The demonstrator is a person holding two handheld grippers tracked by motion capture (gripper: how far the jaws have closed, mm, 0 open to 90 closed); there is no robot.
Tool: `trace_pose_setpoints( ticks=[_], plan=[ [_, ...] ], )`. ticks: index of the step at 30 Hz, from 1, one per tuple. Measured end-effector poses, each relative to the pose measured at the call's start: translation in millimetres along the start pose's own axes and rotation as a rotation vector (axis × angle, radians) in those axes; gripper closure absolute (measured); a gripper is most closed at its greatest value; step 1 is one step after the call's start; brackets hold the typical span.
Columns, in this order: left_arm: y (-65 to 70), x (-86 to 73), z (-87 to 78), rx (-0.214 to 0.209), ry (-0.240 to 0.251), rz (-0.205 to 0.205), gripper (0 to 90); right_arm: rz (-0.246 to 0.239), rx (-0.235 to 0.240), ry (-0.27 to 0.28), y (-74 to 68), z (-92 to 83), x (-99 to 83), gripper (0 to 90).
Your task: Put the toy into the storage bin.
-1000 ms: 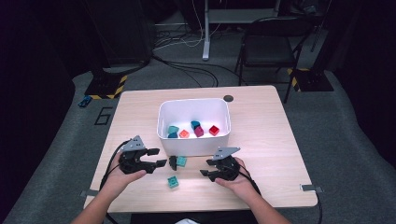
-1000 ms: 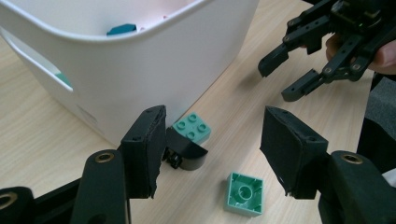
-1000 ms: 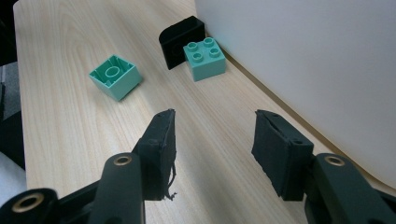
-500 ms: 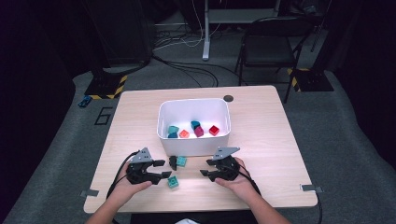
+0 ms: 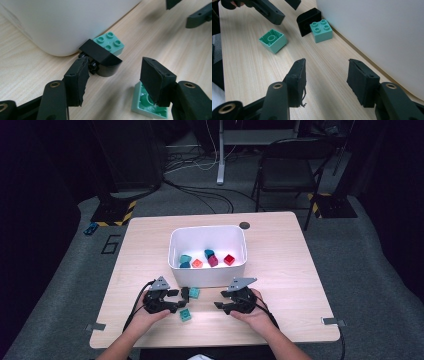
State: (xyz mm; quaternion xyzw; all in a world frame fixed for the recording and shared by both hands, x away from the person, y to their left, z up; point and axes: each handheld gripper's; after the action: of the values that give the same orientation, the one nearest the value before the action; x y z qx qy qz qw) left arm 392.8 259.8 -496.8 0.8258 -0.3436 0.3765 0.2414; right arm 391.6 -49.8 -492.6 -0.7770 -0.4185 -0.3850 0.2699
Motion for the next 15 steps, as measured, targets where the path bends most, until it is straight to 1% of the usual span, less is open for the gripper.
trace_pose_setpoints(
  ticks=[1, 2, 3, 4, 5, 6, 7, 8, 9, 10, 11, 12, 13, 14, 15],
  plan=[
    [-0.8, 0.0, 1.5, 0.004, 0.0, -0.004, 39.3, 0.0, 0.0, 0.0, 0.0, 0.0, 0.0, 48.5],
    [-2.0, -0.2, 3.7, 0.009, 0.011, -0.007, 38.9, -0.006, 0.0, 0.003, 0.1, 0.1, 0.2, 48.5],
    [-2.6, 0.0, 8.4, 0.02, 0.016, -0.03, 38.6, -0.006, 0.001, 0.002, 0.0, 0.2, 0.2, 48.5],
    [-3.6, -0.1, 10.4, 0.037, 0.011, -0.018, 38.2, -0.005, 0.0, 0.0, -0.3, 0.3, 0.1, 48.5],
    [-3.5, -1.0, 12.9, 0.047, 0.01, -0.026, 38.0, -0.005, 0.001, 0.0, -0.4, 0.5, 0.1, 48.5],
    [-3.5, -1.0, 12.9, 0.047, 0.01, -0.026, 37.5, -0.003, 0.0, 0.002, -0.8, 0.4, 0.2, 48.5],
    [-3.5, -2.0, 15.4, 0.057, 0.0, -0.03, 36.7, -0.004, 0.002, 0.004, -0.8, 0.2, 0.3, 48.5],
    [-2.4, -4.8, 19.3, 0.065, -0.004, -0.042, 36.7, -0.005, 0.002, 0.005, -0.8, -0.1, 0.3, 48.5],
    [-2.7, -5.4, 19.9, 0.066, -0.005, -0.04, 37.0, -0.005, 0.002, 0.005, -0.7, -0.2, 0.2, 48.5],
    [-1.6, -5.9, 21.5, 0.069, 0.004, -0.053, 37.2, -0.003, 0.002, 0.005, -0.5, 0.0, 0.1, 48.5],
    [-1.3, -5.8, 21.8, 0.071, 0.006, -0.057, 37.1, -0.004, 0.002, 0.004, -0.2, 0.1, 0.0, 48.5],
    [-1.3, -5.8, 21.8, 0.071, 0.006, -0.057, 37.4, -0.004, 0.002, 0.004, -0.2, 0.1, 0.0, 48.5],
    [-2.3, -5.1, 20.9, 0.071, -0.001, -0.047, 37.4, -0.002, 0.003, 0.002, -0.2, 0.3, -0.1, 48.5],
    [-3.6, -5.3, 20.5, 0.076, 0.0, -0.034, 38.4, -0.004, 0.002, 0.003, -0.6, 0.3, 0.0, 48.5],
    [-4.0, -5.9, 20.0, 0.084, 0.003, -0.035, 38.4, -0.005, 0.004, 0.004, -0.8, 0.3, 0.1, 48.5]
  ],
)
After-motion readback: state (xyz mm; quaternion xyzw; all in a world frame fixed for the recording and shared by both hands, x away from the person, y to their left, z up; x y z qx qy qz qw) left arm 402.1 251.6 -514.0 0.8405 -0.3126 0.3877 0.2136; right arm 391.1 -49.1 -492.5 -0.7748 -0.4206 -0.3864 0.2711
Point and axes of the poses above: each handheld gripper's, and its own axes: z roughly forward along the jaws, x roughly out of its top, y roughly to its right, and after that the axes turned 4 degrees about y, right-handed
